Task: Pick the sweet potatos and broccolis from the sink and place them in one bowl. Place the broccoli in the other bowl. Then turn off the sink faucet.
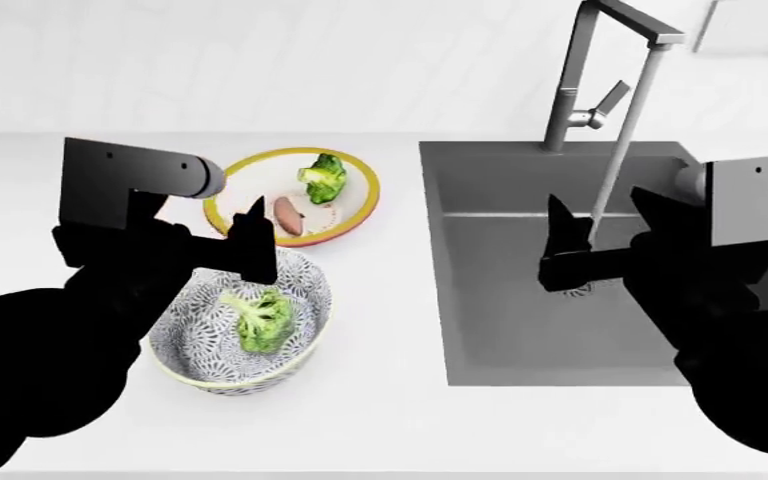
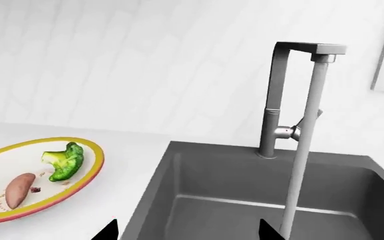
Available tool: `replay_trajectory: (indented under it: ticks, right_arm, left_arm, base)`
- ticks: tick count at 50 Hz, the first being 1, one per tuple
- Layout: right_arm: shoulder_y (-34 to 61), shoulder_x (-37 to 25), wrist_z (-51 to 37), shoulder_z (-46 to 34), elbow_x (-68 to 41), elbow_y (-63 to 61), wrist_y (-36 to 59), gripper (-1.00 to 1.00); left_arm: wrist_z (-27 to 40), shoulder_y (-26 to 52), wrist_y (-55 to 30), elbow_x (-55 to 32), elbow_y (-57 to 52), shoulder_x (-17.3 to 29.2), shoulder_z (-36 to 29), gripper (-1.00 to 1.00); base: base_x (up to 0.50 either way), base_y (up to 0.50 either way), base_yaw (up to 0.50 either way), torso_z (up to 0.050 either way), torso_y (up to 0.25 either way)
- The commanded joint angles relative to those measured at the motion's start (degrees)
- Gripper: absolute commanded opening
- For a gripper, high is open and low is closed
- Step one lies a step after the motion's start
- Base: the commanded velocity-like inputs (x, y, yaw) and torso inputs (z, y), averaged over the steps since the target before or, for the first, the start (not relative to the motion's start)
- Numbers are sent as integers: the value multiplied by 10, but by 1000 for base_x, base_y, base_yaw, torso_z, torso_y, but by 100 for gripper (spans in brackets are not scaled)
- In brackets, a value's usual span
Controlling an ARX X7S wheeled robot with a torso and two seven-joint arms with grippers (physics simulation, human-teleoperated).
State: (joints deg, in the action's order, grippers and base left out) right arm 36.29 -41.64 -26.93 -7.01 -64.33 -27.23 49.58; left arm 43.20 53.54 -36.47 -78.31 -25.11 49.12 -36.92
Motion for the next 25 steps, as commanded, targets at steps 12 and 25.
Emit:
replay_trajectory:
  ticks: [12, 25]
  right_arm:
    - [-14, 0, 5, 13, -1, -8, -10, 100]
    - [-16, -2, 1, 15, 2, -11, -14, 100]
  left_arm:
    - [-1, -5, 13, -2, -23, 0, -1, 100]
    - [-3, -14, 28, 4, -12, -6, 4, 100]
  base:
    - [0, -415, 0, 0, 0]
    - [0, -413, 0, 0, 0]
